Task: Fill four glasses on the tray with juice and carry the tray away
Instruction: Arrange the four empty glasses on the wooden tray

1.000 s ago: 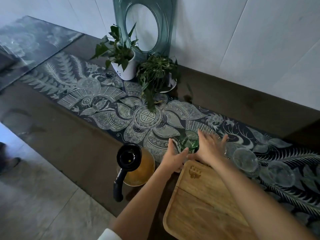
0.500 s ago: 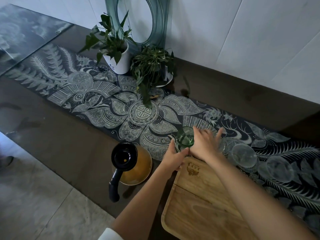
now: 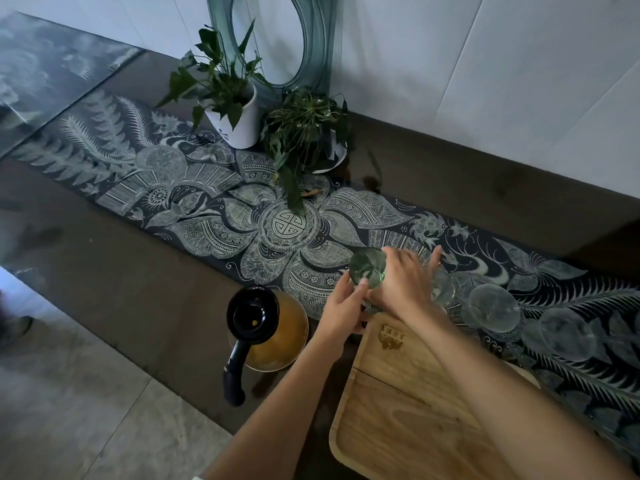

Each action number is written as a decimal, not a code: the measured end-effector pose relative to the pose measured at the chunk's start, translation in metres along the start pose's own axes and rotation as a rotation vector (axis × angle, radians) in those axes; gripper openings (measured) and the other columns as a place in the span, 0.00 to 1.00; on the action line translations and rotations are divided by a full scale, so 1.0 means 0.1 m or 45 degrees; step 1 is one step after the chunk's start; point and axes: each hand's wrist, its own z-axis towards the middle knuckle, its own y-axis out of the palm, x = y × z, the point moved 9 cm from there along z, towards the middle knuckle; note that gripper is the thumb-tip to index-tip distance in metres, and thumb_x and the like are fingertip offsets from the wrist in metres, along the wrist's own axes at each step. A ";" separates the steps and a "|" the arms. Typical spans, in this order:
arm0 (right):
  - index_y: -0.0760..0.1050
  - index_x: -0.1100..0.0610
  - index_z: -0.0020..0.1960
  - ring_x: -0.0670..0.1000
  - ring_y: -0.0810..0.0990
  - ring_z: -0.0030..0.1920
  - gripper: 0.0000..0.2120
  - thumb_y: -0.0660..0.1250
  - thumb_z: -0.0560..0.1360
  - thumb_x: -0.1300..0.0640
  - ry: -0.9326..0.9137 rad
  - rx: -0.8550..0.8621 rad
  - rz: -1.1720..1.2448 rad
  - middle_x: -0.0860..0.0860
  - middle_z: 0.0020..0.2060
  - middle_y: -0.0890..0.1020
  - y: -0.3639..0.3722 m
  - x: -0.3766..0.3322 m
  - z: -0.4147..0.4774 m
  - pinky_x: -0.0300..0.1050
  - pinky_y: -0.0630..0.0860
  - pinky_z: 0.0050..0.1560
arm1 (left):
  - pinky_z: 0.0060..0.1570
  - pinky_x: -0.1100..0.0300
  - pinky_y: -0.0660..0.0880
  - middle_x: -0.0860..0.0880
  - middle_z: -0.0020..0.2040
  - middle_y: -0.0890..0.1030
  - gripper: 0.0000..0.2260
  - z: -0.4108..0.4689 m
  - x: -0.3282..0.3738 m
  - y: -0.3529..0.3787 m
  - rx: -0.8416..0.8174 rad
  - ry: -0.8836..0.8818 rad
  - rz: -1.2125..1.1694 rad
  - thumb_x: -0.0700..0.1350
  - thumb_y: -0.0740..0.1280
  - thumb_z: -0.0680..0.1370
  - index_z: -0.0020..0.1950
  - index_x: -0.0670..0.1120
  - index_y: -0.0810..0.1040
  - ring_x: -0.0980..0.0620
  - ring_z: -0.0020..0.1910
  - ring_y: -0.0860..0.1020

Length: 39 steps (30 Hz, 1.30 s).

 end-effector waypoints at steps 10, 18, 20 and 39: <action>0.74 0.56 0.63 0.56 0.78 0.59 0.49 0.65 0.56 0.21 0.097 0.238 0.352 0.52 0.54 0.82 -0.20 0.16 -0.76 0.61 0.60 0.69 | 0.38 0.60 0.77 0.53 0.45 0.85 0.12 -0.44 -0.27 -0.16 0.051 0.172 0.012 0.54 0.61 0.84 0.65 0.66 0.78 0.53 0.39 0.81; 0.75 0.56 0.62 0.56 0.79 0.57 0.49 0.64 0.55 0.21 0.215 0.178 0.289 0.52 0.53 0.83 0.03 0.45 -1.22 0.59 0.60 0.64 | 0.54 0.48 0.82 0.57 0.54 0.86 0.13 -0.57 -0.68 0.04 0.021 0.086 0.045 0.56 0.62 0.83 0.65 0.63 0.80 0.50 0.44 0.85; 0.76 0.56 0.61 0.57 0.80 0.55 0.47 0.66 0.54 0.22 0.228 0.163 0.268 0.52 0.51 0.83 0.07 0.48 -1.27 0.60 0.61 0.63 | 0.56 0.47 0.82 0.57 0.56 0.86 0.12 -0.58 -0.74 0.08 0.027 0.076 0.047 0.55 0.63 0.83 0.64 0.64 0.80 0.48 0.48 0.86; 0.77 0.56 0.59 0.57 0.81 0.52 0.48 0.70 0.52 0.21 0.226 0.147 0.209 0.52 0.47 0.84 0.24 0.51 -1.50 0.63 0.61 0.64 | 0.51 0.52 0.83 0.51 0.51 0.87 0.13 -0.68 -0.96 0.09 0.094 0.010 0.130 0.54 0.63 0.84 0.67 0.57 0.80 0.48 0.47 0.86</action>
